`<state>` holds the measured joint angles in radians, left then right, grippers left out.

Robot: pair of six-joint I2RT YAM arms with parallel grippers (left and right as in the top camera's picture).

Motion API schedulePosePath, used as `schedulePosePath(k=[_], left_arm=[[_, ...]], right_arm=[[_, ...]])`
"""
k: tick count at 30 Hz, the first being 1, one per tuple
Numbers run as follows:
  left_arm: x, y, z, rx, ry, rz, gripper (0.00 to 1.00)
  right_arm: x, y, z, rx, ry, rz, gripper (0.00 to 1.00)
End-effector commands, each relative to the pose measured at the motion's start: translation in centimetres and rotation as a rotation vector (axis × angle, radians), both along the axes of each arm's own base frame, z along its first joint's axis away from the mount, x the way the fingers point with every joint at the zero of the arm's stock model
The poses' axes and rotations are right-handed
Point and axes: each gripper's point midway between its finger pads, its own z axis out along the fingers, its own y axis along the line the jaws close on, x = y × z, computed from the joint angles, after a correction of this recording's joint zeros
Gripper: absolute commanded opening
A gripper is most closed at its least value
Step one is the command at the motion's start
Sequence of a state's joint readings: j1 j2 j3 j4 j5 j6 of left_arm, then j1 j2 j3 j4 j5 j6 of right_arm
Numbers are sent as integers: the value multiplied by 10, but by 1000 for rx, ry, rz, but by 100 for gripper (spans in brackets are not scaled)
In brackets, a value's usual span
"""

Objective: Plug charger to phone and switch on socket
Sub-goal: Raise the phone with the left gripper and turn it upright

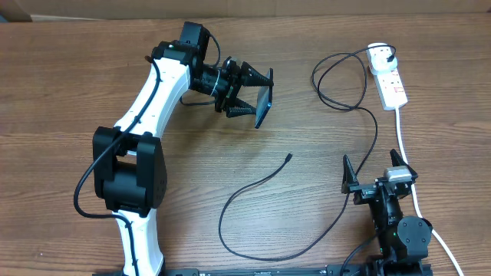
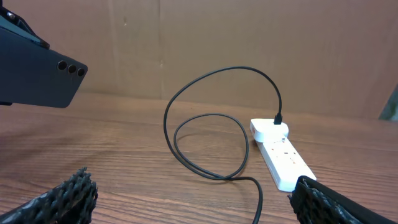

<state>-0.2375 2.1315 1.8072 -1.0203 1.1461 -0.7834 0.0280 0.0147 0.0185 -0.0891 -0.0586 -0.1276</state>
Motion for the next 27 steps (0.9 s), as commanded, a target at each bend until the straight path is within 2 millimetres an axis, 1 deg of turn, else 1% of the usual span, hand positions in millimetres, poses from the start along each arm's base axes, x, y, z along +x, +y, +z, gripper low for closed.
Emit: schedulePosePath(k=[1,8,17,21,24,27], left_arm=[[2,-4,18,-62,-13,-9,68],[3,-6,26,-102,40,4,68],[3,-6,26,-98,55,11,67],[9,-6,27,-102,32,19,66],[16,0,27,-98,6,36,66],[23,10,24,-83,3,65,65]], right_arm=[[0,-1,-1,-1,-9,-8,100],[0,-1,-1,-1,-9,-7,100],[0,-1,-1,-1,-9,-8,100],[0,-1,-1,-1,-9,-8,100],[0,-1,-1,-1,-9,-8,100],[0,-1,-1,-1,-9,-8,100]])
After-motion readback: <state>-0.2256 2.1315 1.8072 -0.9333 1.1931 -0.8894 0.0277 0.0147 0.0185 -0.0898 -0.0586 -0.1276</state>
